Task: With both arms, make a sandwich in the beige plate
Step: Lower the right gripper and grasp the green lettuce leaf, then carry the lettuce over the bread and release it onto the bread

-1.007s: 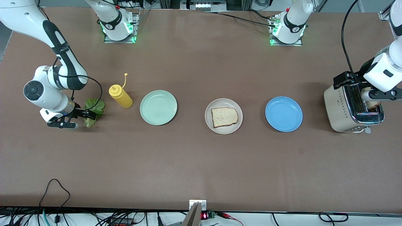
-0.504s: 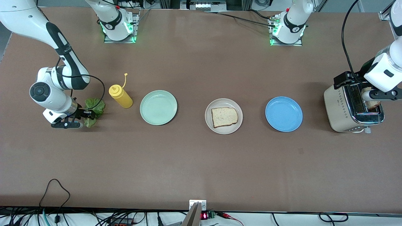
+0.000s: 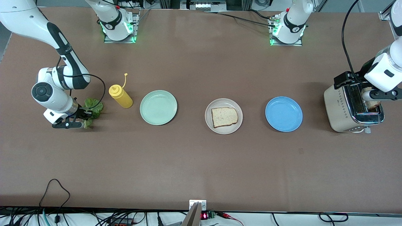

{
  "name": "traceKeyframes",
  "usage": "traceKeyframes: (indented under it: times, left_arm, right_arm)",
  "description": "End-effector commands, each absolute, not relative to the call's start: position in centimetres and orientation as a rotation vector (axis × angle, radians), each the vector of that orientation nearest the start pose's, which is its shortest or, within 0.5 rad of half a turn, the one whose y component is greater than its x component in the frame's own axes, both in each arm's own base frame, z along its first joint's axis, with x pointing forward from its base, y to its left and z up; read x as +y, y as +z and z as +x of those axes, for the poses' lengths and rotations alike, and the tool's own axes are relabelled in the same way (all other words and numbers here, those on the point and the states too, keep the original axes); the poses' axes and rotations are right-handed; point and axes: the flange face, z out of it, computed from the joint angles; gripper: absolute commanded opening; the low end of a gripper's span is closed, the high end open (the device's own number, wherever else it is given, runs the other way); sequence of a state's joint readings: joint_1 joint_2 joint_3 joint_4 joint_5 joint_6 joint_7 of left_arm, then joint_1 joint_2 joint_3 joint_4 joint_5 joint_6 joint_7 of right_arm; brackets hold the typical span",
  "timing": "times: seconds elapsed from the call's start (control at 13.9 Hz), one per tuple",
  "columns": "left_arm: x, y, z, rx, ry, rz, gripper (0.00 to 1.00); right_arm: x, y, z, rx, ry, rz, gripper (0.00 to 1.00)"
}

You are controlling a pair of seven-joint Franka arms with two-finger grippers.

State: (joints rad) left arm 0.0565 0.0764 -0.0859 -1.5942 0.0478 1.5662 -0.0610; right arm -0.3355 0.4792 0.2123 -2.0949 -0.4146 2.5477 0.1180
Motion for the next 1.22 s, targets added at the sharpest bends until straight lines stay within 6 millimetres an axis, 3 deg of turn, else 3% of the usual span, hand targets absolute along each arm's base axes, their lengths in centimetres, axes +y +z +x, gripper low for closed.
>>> traceKeyframes:
  times: [0.0,0.22,0.43,0.58,0.79,0.86,0.94,1.01,1.15]
  left_arm:
    - [-0.8,57.7,57.0,-0.051,0.158,-3.076,1.0]
    - [-0.8,57.7,57.0,-0.051,0.158,-3.076,1.0]
    - [-0.9,57.8,57.0,-0.049,0.156,-3.076,1.0]
    - [-0.9,57.9,57.1,-0.049,0.146,-3.077,1.0]
    - [-0.7,58.0,57.2,-0.053,0.139,-3.077,1.0]
    - [-0.7,58.0,57.2,-0.056,0.135,-3.079,1.0]
    - [-0.7,58.1,57.2,-0.053,0.13,-3.08,1.0]
    - [-0.6,58.3,57.3,-0.051,0.114,-3.078,1.0]
    - [-0.1,58.6,57.7,-0.054,0.098,-3.084,1.0]
  right_arm:
    - [-5.8,21.4,58.3,-0.195,-0.039,-3.285,0.0]
    - [-6.7,25.6,58.0,-0.275,0.021,-3.326,0.0]
    - [-6.7,32.0,57.5,-0.279,0.124,-3.342,0.0]
    - [-6.2,36.4,56.7,-0.205,0.234,-3.237,0.0]
    - [-0.9,43.7,55.8,-0.122,0.323,-3.114,0.0]
    - [0.5,45.3,55.9,-0.044,0.346,-3.105,0.0]
    - [3.2,46.4,55.8,0.051,0.375,-3.085,0.0]
    - [7.2,47.4,55.7,0.122,0.374,-3.057,0.0]
    - [13.8,47.8,55.0,0.34,0.377,-3.024,0.0]
